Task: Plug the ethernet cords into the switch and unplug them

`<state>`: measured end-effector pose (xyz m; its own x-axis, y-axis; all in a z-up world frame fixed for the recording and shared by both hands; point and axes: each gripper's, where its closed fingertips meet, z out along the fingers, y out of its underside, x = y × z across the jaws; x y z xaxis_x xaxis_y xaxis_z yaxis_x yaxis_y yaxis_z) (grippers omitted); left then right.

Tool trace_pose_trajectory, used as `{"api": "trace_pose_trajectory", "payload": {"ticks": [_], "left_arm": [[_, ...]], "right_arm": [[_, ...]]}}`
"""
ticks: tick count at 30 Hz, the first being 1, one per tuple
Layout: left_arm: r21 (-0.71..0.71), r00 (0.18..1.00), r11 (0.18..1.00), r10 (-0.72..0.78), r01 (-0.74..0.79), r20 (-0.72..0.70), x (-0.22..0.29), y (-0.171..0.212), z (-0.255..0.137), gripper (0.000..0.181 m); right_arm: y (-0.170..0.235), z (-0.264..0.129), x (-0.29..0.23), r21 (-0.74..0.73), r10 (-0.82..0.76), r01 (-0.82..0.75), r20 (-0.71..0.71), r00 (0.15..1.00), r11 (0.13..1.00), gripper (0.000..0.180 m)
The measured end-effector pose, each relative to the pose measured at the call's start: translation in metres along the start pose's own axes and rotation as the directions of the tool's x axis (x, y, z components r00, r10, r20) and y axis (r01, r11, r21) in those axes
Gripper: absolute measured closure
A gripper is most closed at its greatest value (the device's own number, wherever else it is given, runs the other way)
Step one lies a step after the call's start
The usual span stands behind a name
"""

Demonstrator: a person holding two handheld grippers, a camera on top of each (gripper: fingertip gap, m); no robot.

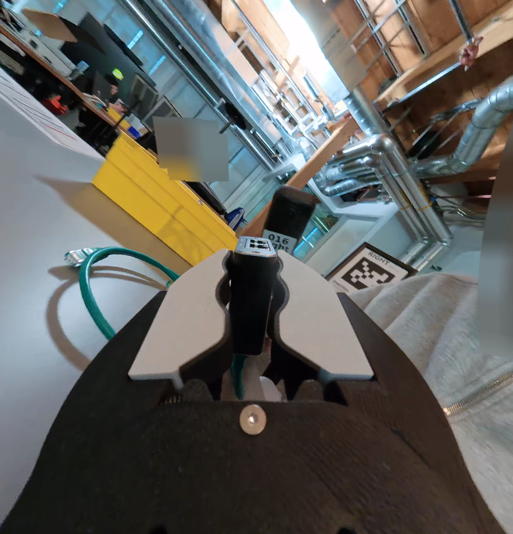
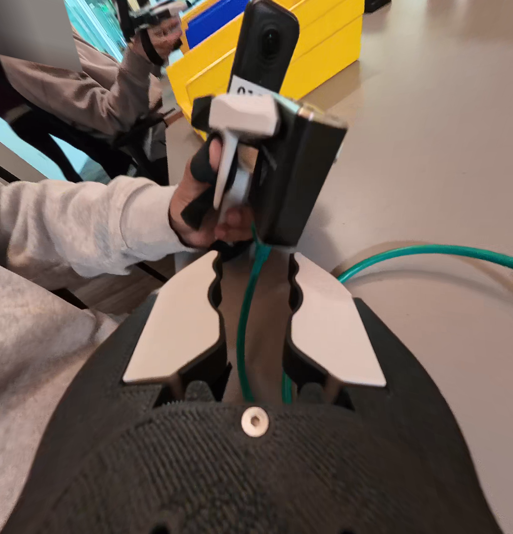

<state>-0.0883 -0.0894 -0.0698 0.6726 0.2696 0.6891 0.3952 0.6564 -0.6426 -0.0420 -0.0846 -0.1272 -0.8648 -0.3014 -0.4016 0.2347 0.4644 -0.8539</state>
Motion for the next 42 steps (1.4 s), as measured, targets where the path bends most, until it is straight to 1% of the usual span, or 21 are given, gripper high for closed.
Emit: {"api": "trace_pose_trajectory", "payload": {"ticks": [2, 3, 4, 6, 7, 9, 10, 13, 16, 17, 19, 21, 22, 25, 28, 31, 33, 35, 38, 42], "left_arm": [[-0.03, 1.0, 0.999, 0.013, -0.014, -0.021, 0.005, 0.009, 0.009, 0.149], [-0.027, 1.0, 0.999, 0.017, -0.018, -0.026, 0.006, 0.01, 0.011, 0.147], [-0.022, 1.0, 1.0, 0.02, -0.021, -0.024, 0.006, 0.01, 0.011, 0.145], [0.0, 0.998, 1.0, 0.005, -0.005, -0.056, 0.008, 0.005, 0.007, 0.142], [0.03, 0.998, 1.0, 0.001, 0.001, -0.062, 0.008, -0.001, 0.004, 0.13], [0.056, 0.999, 0.998, 0.013, -0.011, -0.03, 0.003, -0.008, -0.002, 0.111], [0.042, 0.999, 0.999, 0.033, -0.032, -0.007, 0.0, -0.008, -0.004, 0.106], [-0.114, 0.988, 0.984, 0.145, -0.138, 0.059, -0.003, 0.008, -0.002, 0.094], [-0.261, 0.973, 0.943, 0.225, -0.205, 0.048, 0.001, 0.029, 0.007, 0.09], [-0.322, 0.97, 0.924, 0.236, -0.207, 0.056, 0.0, 0.038, 0.01, 0.091], [-0.479, 0.958, 0.858, 0.266, -0.183, 0.11, -0.01, 0.06, 0.009, 0.104], [-0.618, 0.949, 0.777, 0.273, -0.121, 0.157, -0.016, 0.079, 0.004, 0.127], [-0.658, 0.952, 0.747, 0.261, -0.094, 0.161, -0.014, 0.085, 0.002, 0.135], [-0.682, 0.957, 0.729, 0.233, -0.053, 0.175, -0.012, 0.088, 0.0, 0.14], [-0.675, 0.967, 0.737, 0.172, 0.001, 0.189, -0.015, 0.089, -0.006, 0.143], [-0.608, 0.969, 0.792, 0.105, 0.053, 0.222, -0.024, 0.084, -0.009, 0.152], [-0.548, 0.968, 0.827, 0.021, 0.122, 0.248, -0.029, 0.077, -0.01, 0.151], [-0.481, 0.968, 0.863, -0.037, 0.156, 0.248, -0.03, 0.066, -0.011, 0.152], [-0.412, 0.971, 0.899, -0.055, 0.15, 0.234, -0.03, 0.055, -0.012, 0.152], [-0.38, 0.973, 0.917, -0.033, 0.12, 0.229, -0.029, 0.049, -0.012, 0.152]], "right_arm": [[-0.003, -0.002, -0.001, 0.027, 0.029, -0.03, 0.015, 0.999, 0.999, 0.141], [-0.004, -0.004, 0.001, 0.03, 0.035, -0.035, 0.016, 0.999, 0.999, 0.151], [-0.003, -0.005, 0.001, 0.025, 0.036, -0.037, 0.024, 0.999, 0.999, 0.155], [0.0, -0.008, 0.002, -0.004, 0.032, -0.032, 0.049, 0.998, 0.999, 0.155], [0.002, -0.01, 0.003, -0.02, 0.016, -0.015, 0.05, 0.999, 1.0, 0.155], [0.007, -0.016, 0.005, -0.064, -0.056, 0.059, 0.049, 0.997, 0.996, 0.155], [0.01, -0.02, 0.007, -0.095, -0.108, 0.111, 0.043, 0.993, 0.989, 0.155], [0.023, -0.03, 0.015, -0.203, -0.258, 0.254, 0.009, 0.966, 0.946, 0.155], [0.033, -0.032, 0.018, -0.271, -0.314, 0.304, 0.006, 0.949, 0.913, 0.155], [0.035, -0.031, 0.015, -0.28, -0.319, 0.312, 0.022, 0.947, 0.908, 0.156], [0.04, -0.027, 0.008, -0.302, -0.344, 0.344, 0.054, 0.937, 0.889, 0.155], [0.045, -0.026, 0.007, -0.328, -0.377, 0.374, 0.057, 0.924, 0.867, 0.155], [0.047, -0.025, 0.009, -0.341, -0.387, 0.38, 0.05, 0.921, 0.86, 0.155], [0.048, -0.026, 0.008, -0.331, -0.377, 0.378, 0.069, 0.924, 0.865, 0.155], [0.048, -0.026, 0.01, -0.327, -0.364, 0.364, 0.063, 0.929, 0.872, 0.153], [0.044, -0.025, 0.017, -0.317, -0.382, 0.367, 0.017, 0.924, 0.874, 0.146], [0.035, -0.027, 0.022, -0.277, -0.409, 0.385, -0.035, 0.912, 0.881, 0.142], [0.025, -0.031, 0.028, -0.228, -0.409, 0.382, -0.085, 0.908, 0.896, 0.136], [0.013, -0.036, 0.034, -0.157, -0.348, 0.327, -0.128, 0.929, 0.932, 0.137], [-0.013, -0.048, 0.028, 0.025, -0.239, 0.244, -0.126, 0.963, 0.97, 0.148]]}}
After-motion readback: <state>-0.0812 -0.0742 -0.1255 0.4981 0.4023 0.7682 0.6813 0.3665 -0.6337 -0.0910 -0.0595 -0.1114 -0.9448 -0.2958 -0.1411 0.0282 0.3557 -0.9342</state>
